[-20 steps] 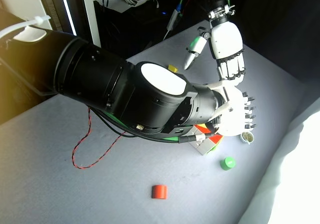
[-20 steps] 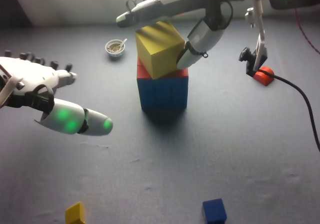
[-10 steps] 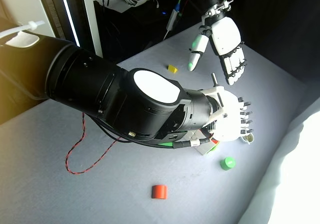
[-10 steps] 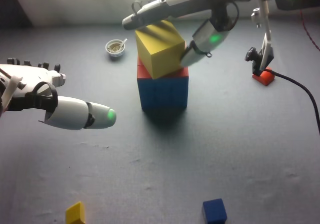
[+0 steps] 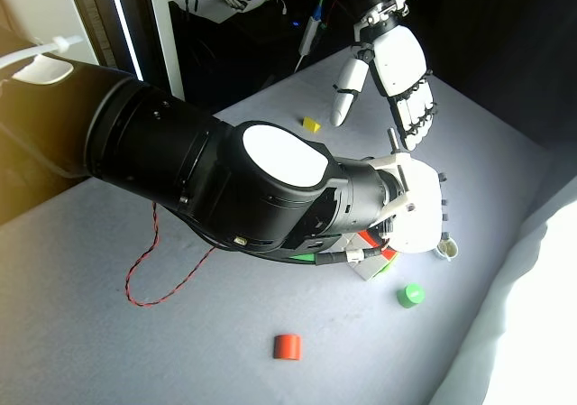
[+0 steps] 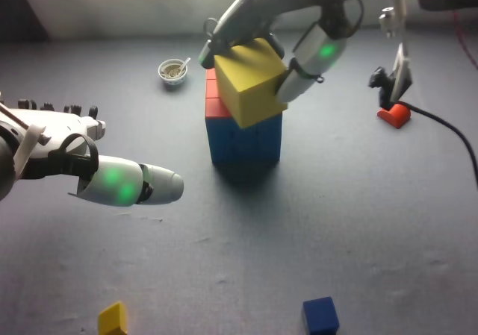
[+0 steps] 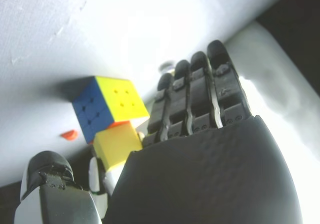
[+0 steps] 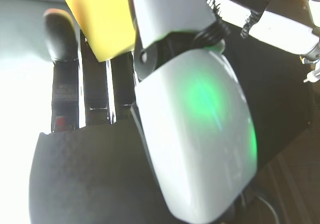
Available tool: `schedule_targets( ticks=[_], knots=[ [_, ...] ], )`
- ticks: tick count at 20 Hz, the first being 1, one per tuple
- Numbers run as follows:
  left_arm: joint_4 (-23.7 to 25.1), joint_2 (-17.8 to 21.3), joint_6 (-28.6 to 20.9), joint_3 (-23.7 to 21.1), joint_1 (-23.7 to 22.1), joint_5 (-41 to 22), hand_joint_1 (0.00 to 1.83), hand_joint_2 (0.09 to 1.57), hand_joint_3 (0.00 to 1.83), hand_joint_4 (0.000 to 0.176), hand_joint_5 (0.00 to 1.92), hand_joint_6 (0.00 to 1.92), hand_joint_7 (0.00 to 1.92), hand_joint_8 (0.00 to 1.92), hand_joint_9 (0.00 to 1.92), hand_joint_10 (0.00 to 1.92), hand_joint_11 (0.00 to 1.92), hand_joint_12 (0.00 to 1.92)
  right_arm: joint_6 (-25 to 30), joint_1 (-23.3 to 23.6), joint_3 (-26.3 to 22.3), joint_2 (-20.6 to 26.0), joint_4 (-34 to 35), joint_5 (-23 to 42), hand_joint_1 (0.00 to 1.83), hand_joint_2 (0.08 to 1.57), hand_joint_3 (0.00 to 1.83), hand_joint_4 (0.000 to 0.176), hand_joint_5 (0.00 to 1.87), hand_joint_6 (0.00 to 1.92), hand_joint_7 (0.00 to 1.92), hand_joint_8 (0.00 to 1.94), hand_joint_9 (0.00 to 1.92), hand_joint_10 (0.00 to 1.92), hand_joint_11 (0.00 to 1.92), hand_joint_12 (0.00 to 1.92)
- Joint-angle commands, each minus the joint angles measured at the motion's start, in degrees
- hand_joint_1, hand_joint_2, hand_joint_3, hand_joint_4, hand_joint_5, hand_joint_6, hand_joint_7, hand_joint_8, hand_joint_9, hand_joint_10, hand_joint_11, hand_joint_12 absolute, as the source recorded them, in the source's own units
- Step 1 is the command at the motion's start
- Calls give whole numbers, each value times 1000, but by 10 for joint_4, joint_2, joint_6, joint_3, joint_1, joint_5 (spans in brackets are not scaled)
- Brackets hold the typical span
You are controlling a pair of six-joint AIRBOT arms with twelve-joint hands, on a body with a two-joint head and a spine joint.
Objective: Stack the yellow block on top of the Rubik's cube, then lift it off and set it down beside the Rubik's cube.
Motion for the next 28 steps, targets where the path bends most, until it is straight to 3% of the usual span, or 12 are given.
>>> schedule_targets(
  ticks=[1, 4, 6, 10, 13, 15, 20, 22, 28],
  knots=[
    [34, 7, -1, -3, -6, -11, 0, 862, 1, 0, 48, 0, 77, 0, 74, 1, 0, 283, 5, 13, 3, 12, 30, -1, 1353, 1188, 0, 0, 753, 1255, 896, 1180, 746, 1425, 478, 1718],
    [32, 7, -1, -8, -4, -21, 0, 860, 0, 0, 73, 3, 101, 3, 95, 4, 8, 318, 13, 31, 1, 25, 29, 16, 1351, 1190, 0, 0, 771, 1243, 893, 1178, 724, 1453, 474, 1757],
    [27, 7, -3, -9, -2, -27, 0, 860, 0, 0, 75, 3, 103, 3, 97, 4, 10, 321, 14, 55, -27, 52, -2, 13, 1352, 1190, 0, 0, 774, 1240, 892, 1177, 723, 1457, 477, 1762],
    [28, 7, -16, -17, -2, -54, 0, 882, 1, 0, 73, 6, 107, 8, 99, 6, 0, 305, -15, 79, -127, 130, -32, -43, 1345, 1211, 0, 0, 737, 1290, 852, 1232, 688, 1507, 413, 1769],
    [29, 6, -22, -26, -2, -75, 1, 902, 7, 0, 53, 6, 91, 9, 82, 7, 16, 244, -56, 73, -181, 188, 28, -89, 1338, 1225, 0, 0, 717, 1328, 824, 1270, 658, 1541, 400, 1783],
    [30, 6, -24, -32, -2, -88, 0, 910, 2, 0, 78, 0, 125, 0, 113, 1, 22, 286, -57, 69, -192, 203, 29, -120, 1333, 1237, 3, 0, 684, 1379, 800, 1305, 644, 1555, 369, 1779],
    [31, 6, -24, -37, -1, -91, 0, 904, 0, 0, 79, 1, 117, 0, 110, 2, 17, 301, -69, 51, -218, 236, 29, -218, 1342, 1215, 0, 0, 730, 1301, 857, 1237, 669, 1508, 392, 1771],
    [31, 6, -24, -37, -1, -94, 0, 915, 4, 0, 79, 1, 121, 3, 109, 1, 15, 306, -68, 36, -251, 259, 29, -270, 1341, 1218, 1, 0, 702, 1319, 870, 1237, 658, 1517, 360, 1779],
    [41, 6, -41, -34, -3, -95, 2, 924, 7, 0, 74, 4, 124, 3, 116, 4, 12, 323, -75, -6, -337, 293, 31, -312, 1343, 1221, 0, 0, 674, 1312, 861, 1247, 684, 1524, 427, 1751]
  ],
)
